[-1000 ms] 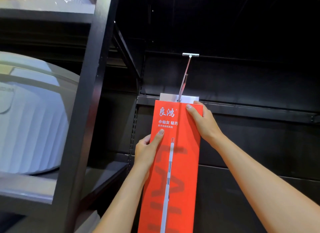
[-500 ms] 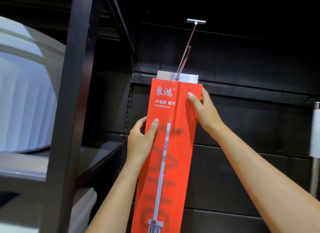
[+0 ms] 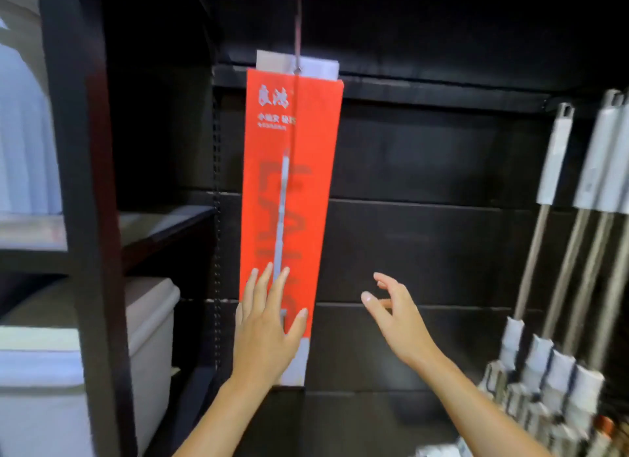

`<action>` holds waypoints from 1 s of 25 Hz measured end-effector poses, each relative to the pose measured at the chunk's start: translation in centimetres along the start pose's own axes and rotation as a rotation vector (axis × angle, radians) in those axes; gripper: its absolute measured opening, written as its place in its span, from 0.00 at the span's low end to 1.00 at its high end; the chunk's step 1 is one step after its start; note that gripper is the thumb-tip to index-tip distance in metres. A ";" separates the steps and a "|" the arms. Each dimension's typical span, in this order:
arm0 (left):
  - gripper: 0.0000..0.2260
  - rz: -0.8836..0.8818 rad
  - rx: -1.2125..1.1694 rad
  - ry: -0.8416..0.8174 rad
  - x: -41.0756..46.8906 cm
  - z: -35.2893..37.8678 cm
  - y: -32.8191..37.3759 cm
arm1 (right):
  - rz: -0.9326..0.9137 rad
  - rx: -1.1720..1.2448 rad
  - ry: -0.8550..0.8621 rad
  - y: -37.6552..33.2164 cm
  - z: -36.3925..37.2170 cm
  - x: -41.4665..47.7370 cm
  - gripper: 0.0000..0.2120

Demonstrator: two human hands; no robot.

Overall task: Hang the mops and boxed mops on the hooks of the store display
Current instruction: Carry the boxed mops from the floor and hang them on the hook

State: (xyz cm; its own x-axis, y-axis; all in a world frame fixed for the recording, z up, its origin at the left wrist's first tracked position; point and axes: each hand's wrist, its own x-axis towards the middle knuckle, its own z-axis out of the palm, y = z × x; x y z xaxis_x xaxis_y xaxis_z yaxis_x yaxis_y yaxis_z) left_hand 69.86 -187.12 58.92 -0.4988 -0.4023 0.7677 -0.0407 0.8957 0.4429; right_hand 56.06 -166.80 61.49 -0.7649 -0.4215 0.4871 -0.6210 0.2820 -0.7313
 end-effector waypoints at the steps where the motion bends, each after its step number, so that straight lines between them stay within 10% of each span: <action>1: 0.33 -0.009 0.007 -0.077 -2.5 1.4 0.2 | 0.062 -0.053 -0.021 2.6 -0.2 -2.6 0.31; 13: 0.30 0.161 0.120 -0.969 -31.1 12.9 14.8 | 0.591 -0.329 -0.202 22.0 -13.1 -36.6 0.32; 25: 0.31 0.591 -0.087 -1.273 -47.3 23.7 43.2 | 1.002 -0.499 0.123 26.6 -37.7 -61.5 0.42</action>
State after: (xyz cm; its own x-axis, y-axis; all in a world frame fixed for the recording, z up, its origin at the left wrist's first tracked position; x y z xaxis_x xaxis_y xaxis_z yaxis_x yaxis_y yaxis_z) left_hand 71.20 -124.92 30.80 -0.8565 0.5113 -0.0708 0.4772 0.8367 0.2689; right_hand 80.13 -100.92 30.10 -0.9517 0.2687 -0.1487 0.3050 0.7703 -0.5600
